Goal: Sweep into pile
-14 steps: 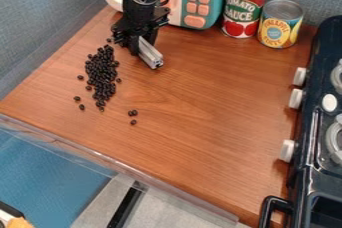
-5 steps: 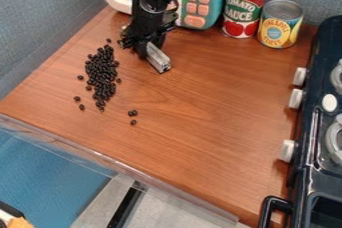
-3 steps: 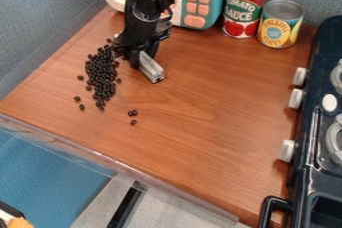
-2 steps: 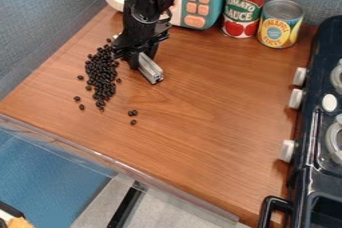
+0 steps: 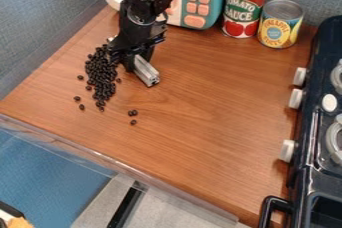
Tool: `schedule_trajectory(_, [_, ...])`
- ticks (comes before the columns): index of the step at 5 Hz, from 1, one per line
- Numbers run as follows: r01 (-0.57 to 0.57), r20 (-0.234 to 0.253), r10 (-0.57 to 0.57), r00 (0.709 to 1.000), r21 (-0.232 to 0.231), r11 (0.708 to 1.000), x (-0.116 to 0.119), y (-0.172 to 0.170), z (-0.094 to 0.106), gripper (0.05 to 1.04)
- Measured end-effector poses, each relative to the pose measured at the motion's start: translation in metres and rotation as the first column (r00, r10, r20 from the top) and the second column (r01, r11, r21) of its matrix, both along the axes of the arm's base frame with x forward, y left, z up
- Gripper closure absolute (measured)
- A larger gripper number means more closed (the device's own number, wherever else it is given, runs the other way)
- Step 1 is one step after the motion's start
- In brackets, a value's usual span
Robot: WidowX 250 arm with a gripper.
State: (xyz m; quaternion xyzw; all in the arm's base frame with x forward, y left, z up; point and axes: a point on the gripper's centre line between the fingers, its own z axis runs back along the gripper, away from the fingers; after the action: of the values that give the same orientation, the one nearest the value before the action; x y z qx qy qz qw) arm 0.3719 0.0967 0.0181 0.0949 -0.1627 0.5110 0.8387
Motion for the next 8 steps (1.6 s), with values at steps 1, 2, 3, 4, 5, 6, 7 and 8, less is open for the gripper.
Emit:
schedule_trajectory(1, [-0.012, 0.0, 0.012, 1.0, 0.006, 1.0, -0.007, 0.004, 0.004, 0.692])
schedule_trajectory(2, [-0.015, 0.008, 0.015, 1.0, 0.001, 1.0, -0.009, 0.006, 0.004, 0.692])
schedule_trajectory(3, [-0.004, 0.003, 0.004, 1.0, -0.006, 1.0, -0.009, 0.004, 0.004, 0.692])
schedule_trajectory(4, [-0.007, 0.02, 0.007, 1.0, -0.034, 0.999, 0.0, -0.002, 0.011, 0.692])
schedule_trajectory(5, [0.024, 0.072, -0.018, 0.997, -0.072, 0.997, 0.018, -0.016, 0.024, 0.692])
schedule_trajectory(6, [0.116, 0.052, -0.112, 0.992, -0.094, 0.989, 0.023, -0.035, 0.028, 0.692])
schedule_trajectory(7, [0.262, 0.02, -0.262, 0.965, -0.072, 0.962, 0.021, -0.046, 0.028, 0.692])
schedule_trajectory(8, [0.439, -0.061, -0.441, 0.896, -0.033, 0.898, 0.009, -0.061, 0.026, 0.692])
